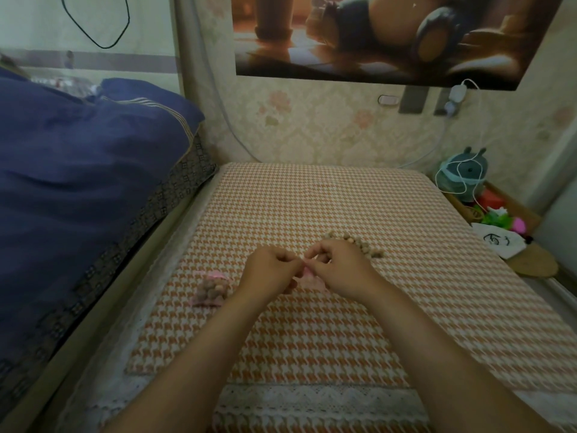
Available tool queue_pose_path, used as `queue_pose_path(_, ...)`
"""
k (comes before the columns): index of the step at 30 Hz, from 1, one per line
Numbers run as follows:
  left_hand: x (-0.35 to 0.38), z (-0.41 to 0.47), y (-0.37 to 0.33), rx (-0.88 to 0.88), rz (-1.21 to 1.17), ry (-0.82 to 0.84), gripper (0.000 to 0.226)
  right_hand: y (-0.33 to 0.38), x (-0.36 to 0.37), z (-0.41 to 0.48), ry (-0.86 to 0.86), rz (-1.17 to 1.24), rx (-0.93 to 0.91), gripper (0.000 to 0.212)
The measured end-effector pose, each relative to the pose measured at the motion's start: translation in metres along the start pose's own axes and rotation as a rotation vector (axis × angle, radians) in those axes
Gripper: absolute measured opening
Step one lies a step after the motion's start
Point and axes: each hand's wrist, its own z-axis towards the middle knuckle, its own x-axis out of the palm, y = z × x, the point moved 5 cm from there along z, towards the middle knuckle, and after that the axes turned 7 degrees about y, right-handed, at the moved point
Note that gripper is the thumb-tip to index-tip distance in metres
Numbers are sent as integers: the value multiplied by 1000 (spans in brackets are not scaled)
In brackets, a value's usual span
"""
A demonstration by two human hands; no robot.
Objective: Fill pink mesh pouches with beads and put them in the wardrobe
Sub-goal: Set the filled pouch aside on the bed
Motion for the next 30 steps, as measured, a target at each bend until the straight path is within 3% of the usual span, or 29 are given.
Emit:
queue_pose_path(3,-5,1,1,-24,28,-38,15,-3,-1,1,49,24,20,15)
queue_pose_path(8,-11,0,-8,74,303,-126,20,-1,-12,-2,57,-72,-36,21)
queue_pose_path(11,-7,1,-10,98,319,-71,11,2,-11,-3,109,-217,-93,15)
queue_pose_path(18,-4,-1,-13,189,246,46,23,15,-11,-7,206,-443,-72,34)
queue_pose_path(24,-2,2,-13,269,438,168,35,15,-10,-9,237,-566,-95,22)
queue_pose_path(30,-8,-1,-16,255,453,237,29,11,-10,-6,223,-424,-160,6)
